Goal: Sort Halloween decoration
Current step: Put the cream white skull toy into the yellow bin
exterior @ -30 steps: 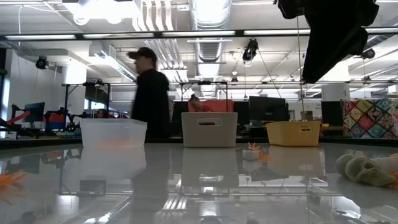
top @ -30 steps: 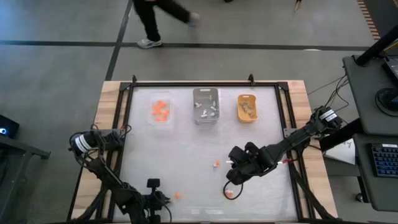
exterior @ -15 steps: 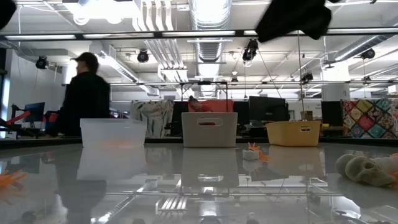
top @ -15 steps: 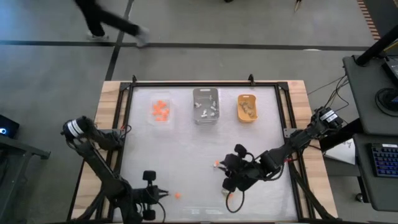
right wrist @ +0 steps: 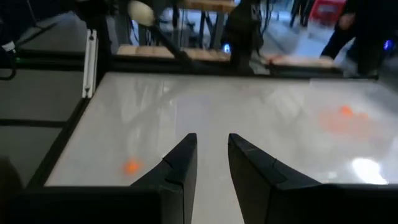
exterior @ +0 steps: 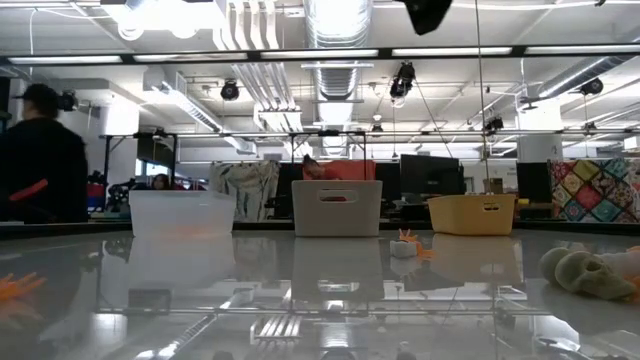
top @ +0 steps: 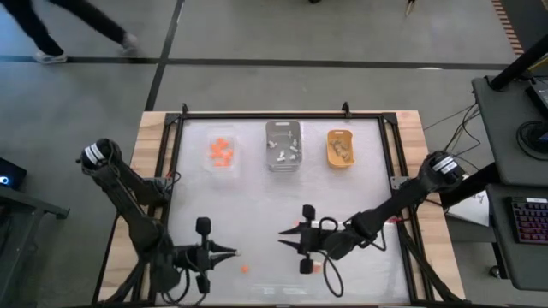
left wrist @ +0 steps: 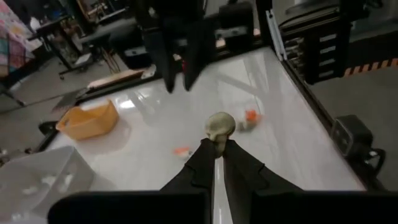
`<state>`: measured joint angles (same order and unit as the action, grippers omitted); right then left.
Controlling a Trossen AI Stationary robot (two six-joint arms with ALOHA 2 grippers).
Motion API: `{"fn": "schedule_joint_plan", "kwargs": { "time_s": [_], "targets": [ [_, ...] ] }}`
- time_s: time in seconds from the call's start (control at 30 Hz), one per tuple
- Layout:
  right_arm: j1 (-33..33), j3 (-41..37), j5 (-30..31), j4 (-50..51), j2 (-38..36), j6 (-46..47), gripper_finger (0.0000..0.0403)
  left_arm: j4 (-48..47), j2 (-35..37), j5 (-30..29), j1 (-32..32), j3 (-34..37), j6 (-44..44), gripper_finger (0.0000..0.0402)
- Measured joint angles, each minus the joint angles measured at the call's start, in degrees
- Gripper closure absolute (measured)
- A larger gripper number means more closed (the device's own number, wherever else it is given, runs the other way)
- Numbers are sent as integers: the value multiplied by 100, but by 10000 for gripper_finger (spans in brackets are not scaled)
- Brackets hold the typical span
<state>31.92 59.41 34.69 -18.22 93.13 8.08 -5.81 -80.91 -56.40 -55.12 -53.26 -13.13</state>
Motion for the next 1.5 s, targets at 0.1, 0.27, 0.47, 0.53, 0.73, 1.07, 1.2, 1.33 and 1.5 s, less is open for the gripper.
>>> {"fn": "schedule_joint_plan", "kwargs": {
  "time_s": [0.1,0.27,0.47,0.53,0.73,1.07,1.2,1.33,1.5],
  "targets": [
    [-92,-67,-17,-674,207,-546,321,383,237,211,272,353,327,401],
    [-334,-67,-28,-1257,397,-1508,321,1973,589,676,884,1261,1081,401],
    [-758,-67,-605,-1690,410,-2183,321,4365,892,1284,1607,2408,1765,401],
    [-920,-67,-1127,-1905,410,-2259,321,5049,896,1505,1777,2750,1773,401],
    [-1202,-65,-1713,-2109,406,-2204,321,6186,868,1687,1839,3341,1782,401],
    [-1241,268,-1718,-2148,475,-1884,321,6495,868,1659,1853,3364,1962,401],
    [-1246,324,-1712,-2154,478,-1704,321,6497,868,1659,1859,3314,2099,401],
    [-1246,322,-1676,-2122,478,-1703,321,6478,850,1657,1859,3318,2107,401],
    [-1246,322,-1681,-2106,478,-1704,321,6477,762,1654,1859,3321,1991,401]
  ]
}}
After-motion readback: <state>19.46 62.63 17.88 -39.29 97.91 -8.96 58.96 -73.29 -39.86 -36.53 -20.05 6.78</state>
